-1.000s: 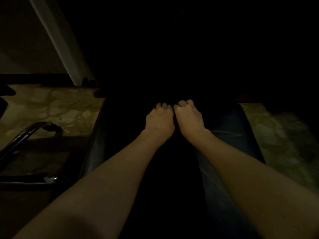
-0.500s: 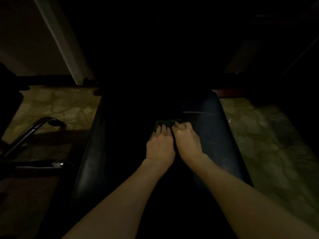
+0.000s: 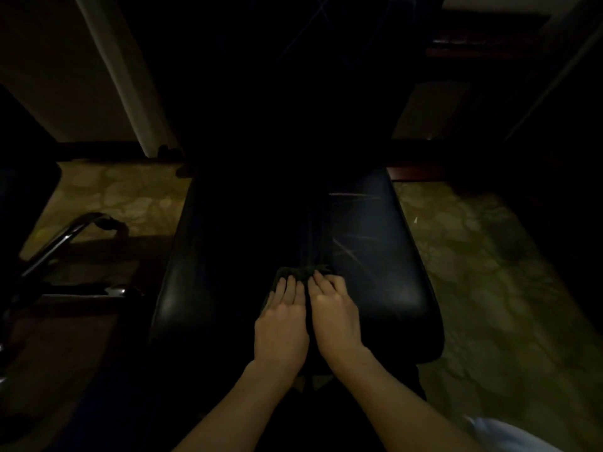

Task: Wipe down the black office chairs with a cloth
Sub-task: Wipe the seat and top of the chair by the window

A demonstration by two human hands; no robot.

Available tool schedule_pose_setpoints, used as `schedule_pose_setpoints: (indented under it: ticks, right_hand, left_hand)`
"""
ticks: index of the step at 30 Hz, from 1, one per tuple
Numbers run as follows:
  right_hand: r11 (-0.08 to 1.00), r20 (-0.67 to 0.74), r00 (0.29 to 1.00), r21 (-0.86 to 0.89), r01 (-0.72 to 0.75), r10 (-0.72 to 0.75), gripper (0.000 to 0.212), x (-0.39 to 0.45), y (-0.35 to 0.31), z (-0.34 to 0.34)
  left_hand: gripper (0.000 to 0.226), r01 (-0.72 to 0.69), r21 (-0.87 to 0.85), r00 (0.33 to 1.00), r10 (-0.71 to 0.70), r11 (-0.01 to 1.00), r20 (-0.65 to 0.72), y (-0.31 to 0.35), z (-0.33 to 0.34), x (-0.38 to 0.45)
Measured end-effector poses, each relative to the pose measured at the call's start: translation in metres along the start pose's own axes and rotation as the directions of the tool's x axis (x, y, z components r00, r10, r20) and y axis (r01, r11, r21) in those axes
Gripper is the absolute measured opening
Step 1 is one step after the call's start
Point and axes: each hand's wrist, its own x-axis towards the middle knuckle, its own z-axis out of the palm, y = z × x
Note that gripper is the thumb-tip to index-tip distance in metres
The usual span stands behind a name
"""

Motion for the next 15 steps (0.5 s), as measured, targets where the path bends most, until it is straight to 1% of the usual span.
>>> schedule_pose_setpoints:
  ticks: [5,7,12,15]
  right_hand:
    - [1.000,0.052,0.999,0.018,-0.014,0.013,0.069,-0.036,-0.003,0.006]
    - [1.000,0.060,0.998,0.004,-0.006,0.006,0.069,-0.039,-0.001,0.006]
    - [0.994,0.077,0.996,-0.098,0.049,-0.041,0.063,-0.018,0.006,0.006]
    - [0.995,0.058,0.998,-0.091,0.028,-0.023,0.063,0.011,0.015,0.006]
  left_hand:
    - [0.069,-0.016,-0.003,0.999,0.016,1.000,0.034,0.000,0.004,-0.032]
    - [0.070,-0.024,0.017,0.999,0.024,1.000,0.038,-0.001,0.006,-0.034]
    - [0.066,-0.044,0.099,0.998,0.039,0.994,0.050,0.002,0.010,-0.009]
    - [0.069,-0.049,0.157,0.996,0.036,0.986,0.087,0.004,0.011,0.020]
